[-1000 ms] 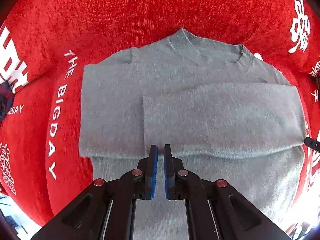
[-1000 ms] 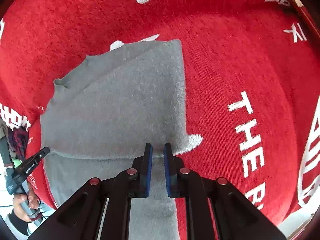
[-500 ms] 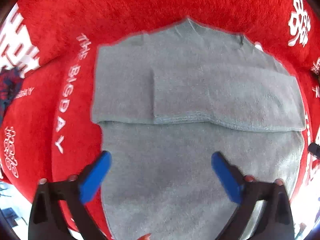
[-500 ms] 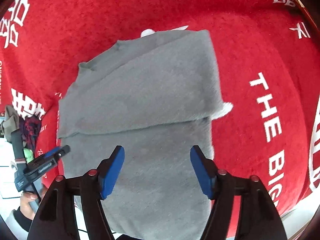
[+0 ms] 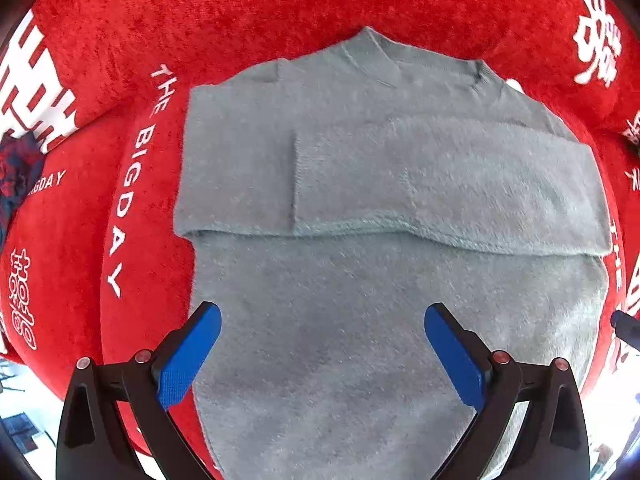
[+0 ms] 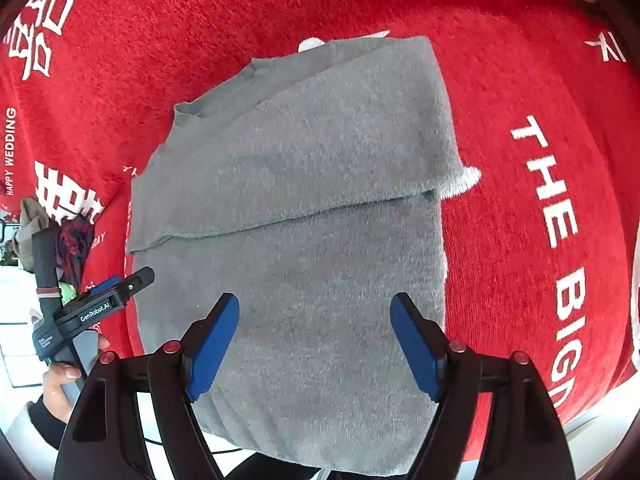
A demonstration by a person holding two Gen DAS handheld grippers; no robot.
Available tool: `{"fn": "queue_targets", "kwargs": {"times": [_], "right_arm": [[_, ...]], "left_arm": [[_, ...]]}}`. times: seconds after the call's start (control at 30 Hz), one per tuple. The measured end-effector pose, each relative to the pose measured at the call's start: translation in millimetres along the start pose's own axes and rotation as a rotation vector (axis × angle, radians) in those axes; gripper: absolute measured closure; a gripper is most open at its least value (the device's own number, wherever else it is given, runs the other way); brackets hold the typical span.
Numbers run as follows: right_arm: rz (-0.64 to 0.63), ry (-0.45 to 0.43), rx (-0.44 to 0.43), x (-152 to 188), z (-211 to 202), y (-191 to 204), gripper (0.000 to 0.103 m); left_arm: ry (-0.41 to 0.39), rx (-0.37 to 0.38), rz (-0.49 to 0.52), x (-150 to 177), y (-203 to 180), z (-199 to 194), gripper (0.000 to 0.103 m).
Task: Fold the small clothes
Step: 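Move both open tools over the sweater body toward its hem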
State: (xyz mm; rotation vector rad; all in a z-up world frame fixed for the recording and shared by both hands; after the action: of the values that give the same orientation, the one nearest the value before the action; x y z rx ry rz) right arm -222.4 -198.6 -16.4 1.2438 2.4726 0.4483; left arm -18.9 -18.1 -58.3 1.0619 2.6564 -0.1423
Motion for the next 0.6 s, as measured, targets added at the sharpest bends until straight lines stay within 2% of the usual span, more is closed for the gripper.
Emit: {"fn": "queue_targets", "kwargs": {"times": [0.6], "right_arm": [[0.102,0.048,-0.059,15.1,-3.3,-37.5,0.022]], "left_arm": [[0.078,-0.004,0.107,28.4,-53.0,1.9,0.001]]}}
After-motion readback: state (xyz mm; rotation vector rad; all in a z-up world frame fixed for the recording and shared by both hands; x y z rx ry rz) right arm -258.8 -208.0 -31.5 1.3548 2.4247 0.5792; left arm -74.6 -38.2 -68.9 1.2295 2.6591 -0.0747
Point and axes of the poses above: each gripper's, at about its wrist camera, not at the fingertips, and z roughly the way its jaws point, y to its left, x to its underside, the point moved 5 cm from there along z, roughly the way its jaws point, and after that the axes turned 10 degrees about -y, right-handed, at the moved point
